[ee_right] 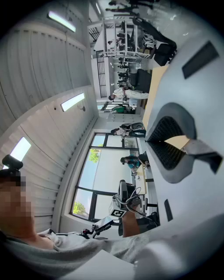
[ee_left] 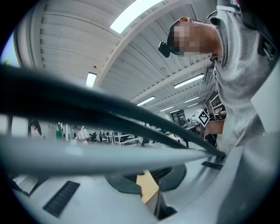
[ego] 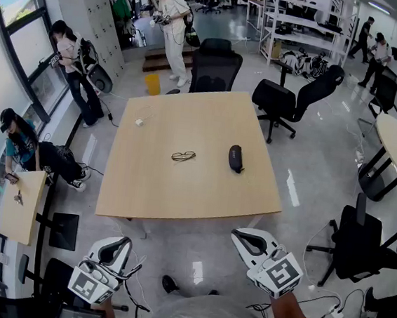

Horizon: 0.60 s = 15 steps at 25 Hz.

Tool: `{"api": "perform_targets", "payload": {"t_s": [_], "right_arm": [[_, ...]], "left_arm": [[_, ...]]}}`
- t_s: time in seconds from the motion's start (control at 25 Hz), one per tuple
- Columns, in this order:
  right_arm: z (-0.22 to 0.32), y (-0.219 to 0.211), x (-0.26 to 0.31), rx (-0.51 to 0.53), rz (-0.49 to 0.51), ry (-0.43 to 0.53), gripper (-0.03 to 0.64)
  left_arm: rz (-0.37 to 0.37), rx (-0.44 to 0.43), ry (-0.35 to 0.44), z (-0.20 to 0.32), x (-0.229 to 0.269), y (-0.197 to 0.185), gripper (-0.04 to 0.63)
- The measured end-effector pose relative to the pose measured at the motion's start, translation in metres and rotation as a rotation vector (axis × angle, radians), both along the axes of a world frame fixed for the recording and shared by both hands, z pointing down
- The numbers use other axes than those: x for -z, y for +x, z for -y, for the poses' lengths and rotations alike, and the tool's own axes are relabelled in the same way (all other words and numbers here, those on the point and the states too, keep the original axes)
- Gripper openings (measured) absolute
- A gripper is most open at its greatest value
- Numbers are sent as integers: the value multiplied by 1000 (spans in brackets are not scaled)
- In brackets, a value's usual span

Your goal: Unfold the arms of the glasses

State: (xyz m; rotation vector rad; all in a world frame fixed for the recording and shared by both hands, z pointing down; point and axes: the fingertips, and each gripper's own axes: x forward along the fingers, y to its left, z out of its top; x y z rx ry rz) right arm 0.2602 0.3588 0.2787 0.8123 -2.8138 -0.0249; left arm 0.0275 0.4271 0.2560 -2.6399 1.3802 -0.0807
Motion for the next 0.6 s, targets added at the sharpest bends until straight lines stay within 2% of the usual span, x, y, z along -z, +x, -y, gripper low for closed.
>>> {"api": "perform_targets", "payload": {"t_s": [0.6], "right_arm": [[6, -13, -9, 12, 6, -29, 8]], "left_arm": [[-18, 6, -31, 5, -14, -8, 17]]}}
